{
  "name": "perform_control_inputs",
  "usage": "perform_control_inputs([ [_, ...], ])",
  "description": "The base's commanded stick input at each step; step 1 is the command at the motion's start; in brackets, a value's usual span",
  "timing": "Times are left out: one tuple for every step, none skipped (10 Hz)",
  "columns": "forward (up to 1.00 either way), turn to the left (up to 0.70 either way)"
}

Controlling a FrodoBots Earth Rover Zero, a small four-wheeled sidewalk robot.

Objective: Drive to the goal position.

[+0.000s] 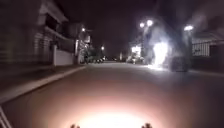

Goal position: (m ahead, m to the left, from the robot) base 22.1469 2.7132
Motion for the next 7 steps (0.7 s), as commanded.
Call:
perform_control_inputs([
  [1.00,0.19],
  [1.00,0.37],
  [1.00,0.00],
  [1.00,0.00],
  [1.00,0.00],
  [1.00,0.00],
  [1.00,0.00],
])
